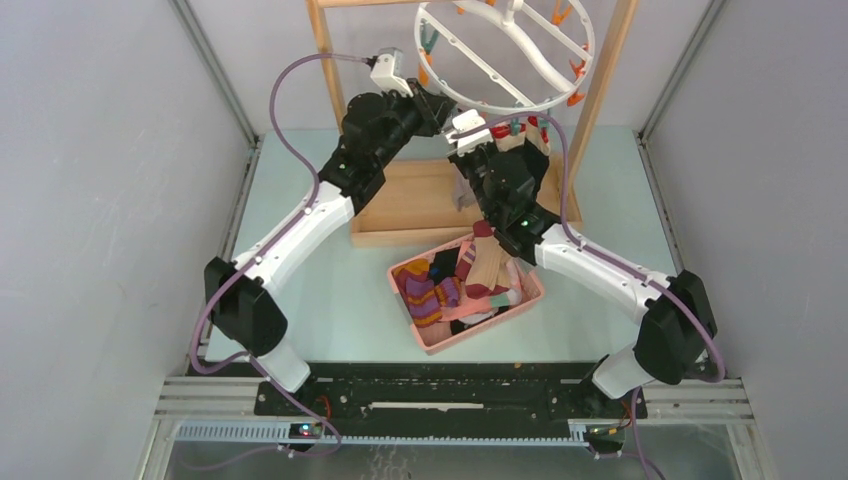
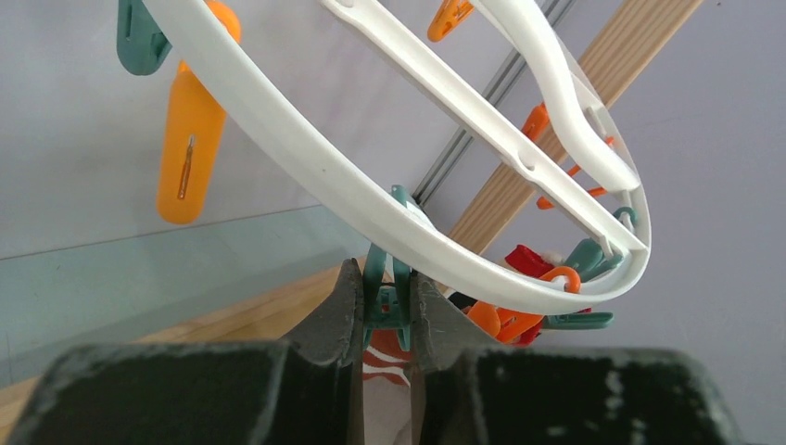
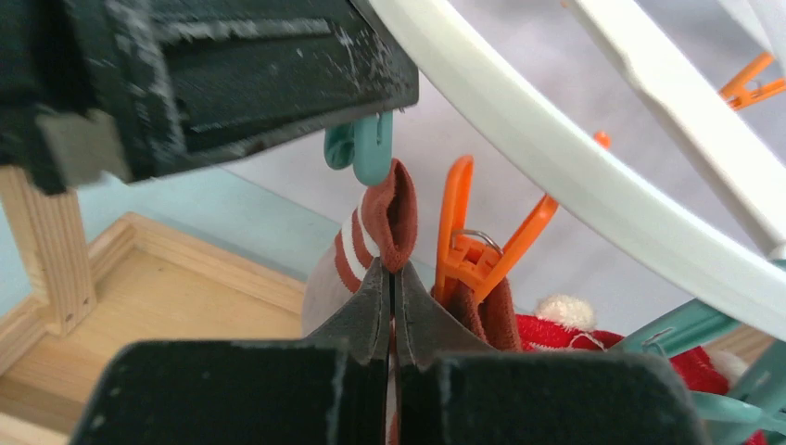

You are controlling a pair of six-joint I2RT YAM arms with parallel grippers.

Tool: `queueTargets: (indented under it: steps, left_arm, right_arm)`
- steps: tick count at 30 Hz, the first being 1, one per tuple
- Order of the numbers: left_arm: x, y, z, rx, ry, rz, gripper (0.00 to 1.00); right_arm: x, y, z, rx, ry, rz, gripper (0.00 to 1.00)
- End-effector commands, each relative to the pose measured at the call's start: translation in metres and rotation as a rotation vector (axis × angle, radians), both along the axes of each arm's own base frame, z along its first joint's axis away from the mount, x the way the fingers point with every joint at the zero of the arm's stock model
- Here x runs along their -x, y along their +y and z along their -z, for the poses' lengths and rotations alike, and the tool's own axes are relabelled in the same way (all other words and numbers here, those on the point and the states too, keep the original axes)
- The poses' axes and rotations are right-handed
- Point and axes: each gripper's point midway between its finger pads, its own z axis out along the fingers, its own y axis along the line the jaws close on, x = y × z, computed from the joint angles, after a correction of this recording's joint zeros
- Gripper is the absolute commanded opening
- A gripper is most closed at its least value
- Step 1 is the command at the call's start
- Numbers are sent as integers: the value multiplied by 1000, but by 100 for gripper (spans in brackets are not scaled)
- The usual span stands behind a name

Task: Clip the socks to the hanger
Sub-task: Clamp the sock onto the hanger.

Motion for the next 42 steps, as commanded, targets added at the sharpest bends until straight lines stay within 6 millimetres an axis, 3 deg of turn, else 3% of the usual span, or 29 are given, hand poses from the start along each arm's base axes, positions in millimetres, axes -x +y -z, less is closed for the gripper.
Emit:
queueTargets:
  steps: [1, 9, 22, 35, 42]
  left_arm:
    - [9, 10, -50, 78, -72, 3, 0]
    - [7, 4, -49, 113, -47, 26, 0]
    - [3, 1, -45, 135, -14, 31, 0]
    - [4, 2, -45, 140, -2, 22, 0]
    - [2, 2, -42, 150, 14, 18, 0]
  right_arm:
    - [6, -4, -11, -145, 31, -134, 0]
    - [14, 2, -4, -141, 8, -240, 0]
    - [13, 15, -27, -140, -100, -181, 0]
    - [3, 0, -33, -156, -113, -57, 0]
    - [5, 8, -38, -153, -131, -77, 0]
